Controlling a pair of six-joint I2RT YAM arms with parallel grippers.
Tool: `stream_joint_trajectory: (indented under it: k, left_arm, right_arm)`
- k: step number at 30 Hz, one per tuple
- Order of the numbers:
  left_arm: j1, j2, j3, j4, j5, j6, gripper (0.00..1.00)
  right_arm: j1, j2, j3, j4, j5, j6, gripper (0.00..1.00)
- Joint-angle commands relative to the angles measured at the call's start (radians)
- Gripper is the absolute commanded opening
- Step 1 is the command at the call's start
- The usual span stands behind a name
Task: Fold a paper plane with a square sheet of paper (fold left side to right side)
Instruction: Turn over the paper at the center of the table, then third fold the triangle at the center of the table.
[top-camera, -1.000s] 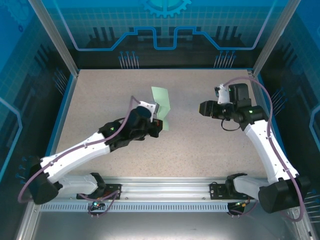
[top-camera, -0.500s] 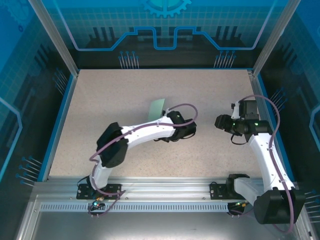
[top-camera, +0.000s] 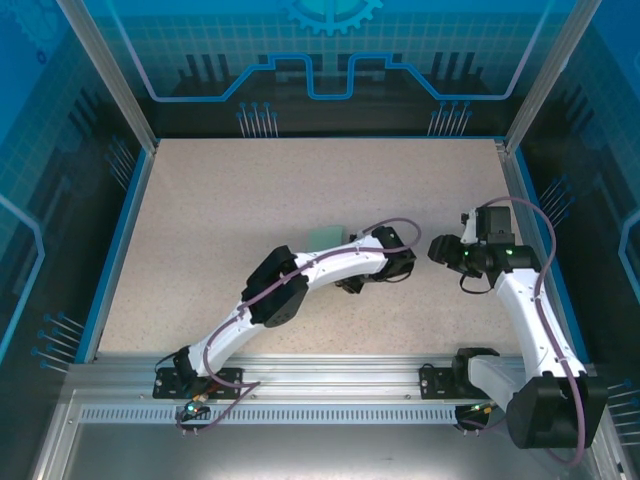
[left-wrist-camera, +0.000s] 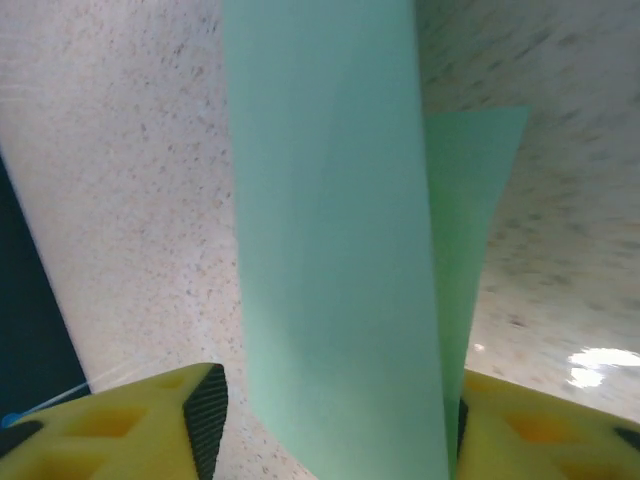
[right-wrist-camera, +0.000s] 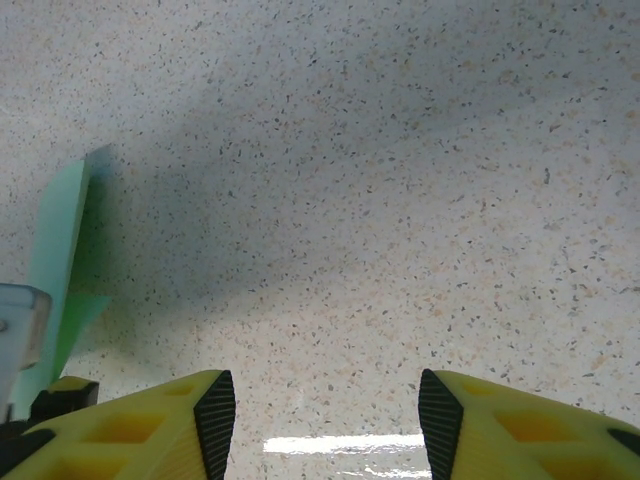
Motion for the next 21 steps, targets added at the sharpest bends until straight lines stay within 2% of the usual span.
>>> stream_joint_trajectory:
  k: [1,4,8,13,17,21]
  left_arm:
    - [0.01,-0.071,0.064,0.037,0.144,0.106,0.69]
    - [0.035,-0.171,0.013,0.154,0.249,0.145,0.75]
    - [0.089,-0.368,-0.163,0.326,0.331,0.167,0.8]
    - [0.215,-0.69,-0.551,0.633,0.461,0.141,0.83]
    - [0.355,-0.956,-0.918,0.936,0.593,0.074,0.88]
    - [0.502,-1.12,-1.19,1.181,0.758,0.0,0.91]
  right_arm:
    - [-0.022,0.026,-0.009,0.021,-0.056,-0.01,0.55]
    - [-0.022,0.068,-0.012,0.036,-0.111,-0.022,0.55]
    - [-0.004,0.137,-0.031,0.14,-0.261,-0.029,0.55]
    - [0.115,0.271,-0.011,0.299,-0.363,0.013,0.54]
    - [0.238,0.42,0.038,0.464,-0.397,0.07,0.54]
    - [0.318,0.599,0.15,0.565,-0.41,0.099,0.54]
